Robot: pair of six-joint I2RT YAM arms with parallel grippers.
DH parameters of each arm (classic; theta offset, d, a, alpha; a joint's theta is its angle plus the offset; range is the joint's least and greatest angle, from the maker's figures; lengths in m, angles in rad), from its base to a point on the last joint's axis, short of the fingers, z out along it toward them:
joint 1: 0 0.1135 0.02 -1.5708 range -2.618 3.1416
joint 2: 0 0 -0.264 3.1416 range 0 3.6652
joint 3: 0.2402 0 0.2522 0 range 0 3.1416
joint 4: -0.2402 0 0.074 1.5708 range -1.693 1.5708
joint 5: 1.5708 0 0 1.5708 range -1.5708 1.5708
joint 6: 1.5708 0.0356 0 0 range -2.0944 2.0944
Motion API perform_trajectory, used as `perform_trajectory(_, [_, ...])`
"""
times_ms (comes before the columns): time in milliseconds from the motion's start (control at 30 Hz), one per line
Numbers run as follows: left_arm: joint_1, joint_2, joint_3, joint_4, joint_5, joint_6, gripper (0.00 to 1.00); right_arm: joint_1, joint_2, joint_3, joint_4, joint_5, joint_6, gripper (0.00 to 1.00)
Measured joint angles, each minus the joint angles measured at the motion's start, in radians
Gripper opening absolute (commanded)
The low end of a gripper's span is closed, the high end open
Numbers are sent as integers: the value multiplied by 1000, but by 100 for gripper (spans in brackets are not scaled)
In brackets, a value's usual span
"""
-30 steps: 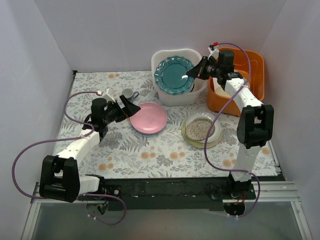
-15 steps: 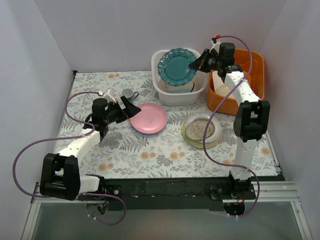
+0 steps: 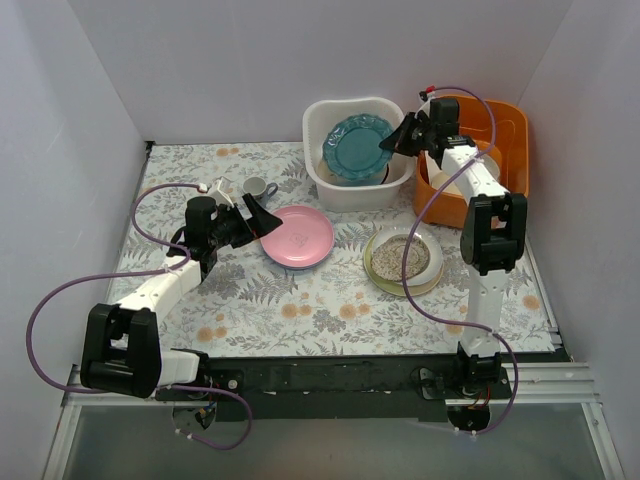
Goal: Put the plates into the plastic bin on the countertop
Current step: Place the plate in the plastic bin.
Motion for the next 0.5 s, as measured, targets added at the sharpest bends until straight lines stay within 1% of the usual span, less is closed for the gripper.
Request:
perform_trajectory(233, [0, 5, 3, 0, 3, 4, 98, 7, 42, 15, -5, 52, -5, 1])
perform_trajectory(500, [0, 15, 5, -1, 7, 4, 98, 32, 90, 93, -92, 100, -53, 1])
